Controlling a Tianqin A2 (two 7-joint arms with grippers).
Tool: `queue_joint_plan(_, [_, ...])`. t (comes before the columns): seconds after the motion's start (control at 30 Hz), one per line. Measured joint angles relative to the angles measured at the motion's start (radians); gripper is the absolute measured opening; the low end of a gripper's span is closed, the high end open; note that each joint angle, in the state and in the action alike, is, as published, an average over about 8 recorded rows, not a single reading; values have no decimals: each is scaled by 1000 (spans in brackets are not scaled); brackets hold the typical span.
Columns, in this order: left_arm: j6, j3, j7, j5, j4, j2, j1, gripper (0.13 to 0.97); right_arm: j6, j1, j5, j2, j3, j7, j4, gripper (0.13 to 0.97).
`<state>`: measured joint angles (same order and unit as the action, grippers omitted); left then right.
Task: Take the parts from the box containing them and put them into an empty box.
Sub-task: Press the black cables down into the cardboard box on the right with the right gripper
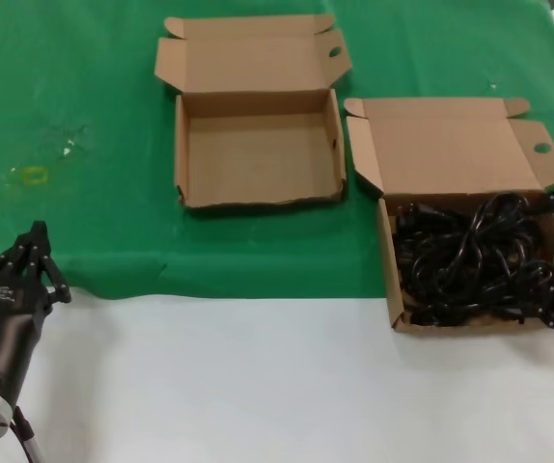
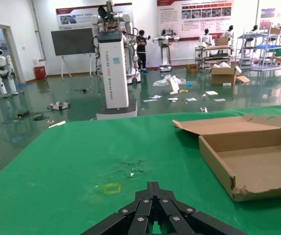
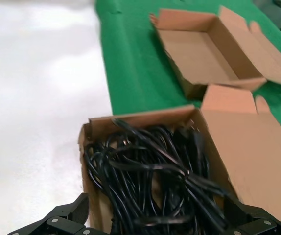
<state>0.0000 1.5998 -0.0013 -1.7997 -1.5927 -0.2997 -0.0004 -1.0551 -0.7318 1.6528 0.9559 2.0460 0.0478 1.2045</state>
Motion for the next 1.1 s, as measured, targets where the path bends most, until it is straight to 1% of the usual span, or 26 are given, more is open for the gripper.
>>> queue_joint_plan(0.23, [0,0,0,0,0,0,0,144,-89,-66,-46,-27,2,63,-12,966])
queue_joint_plan(0.43, [0,0,0,0,0,0,0,144,-147,-118,-85,-65,16,164,-61,966])
queue_joint_plan(0.6, [0,0,0,0,0,0,0,144,-197,-185,-126,-114,40,262,-137,966])
queue_joint_plan(0.8, [0,0,0,0,0,0,0,144,-240,-283,-175,-186,72,357,-260,966])
queue_joint_plan(0.97, [0,0,0,0,0,0,0,144,-267,-355,-209,-240,94,415,-355,966])
queue_joint_plan(1.1, [0,0,0,0,0,0,0,144,-284,-390,-228,-273,107,445,-401,966])
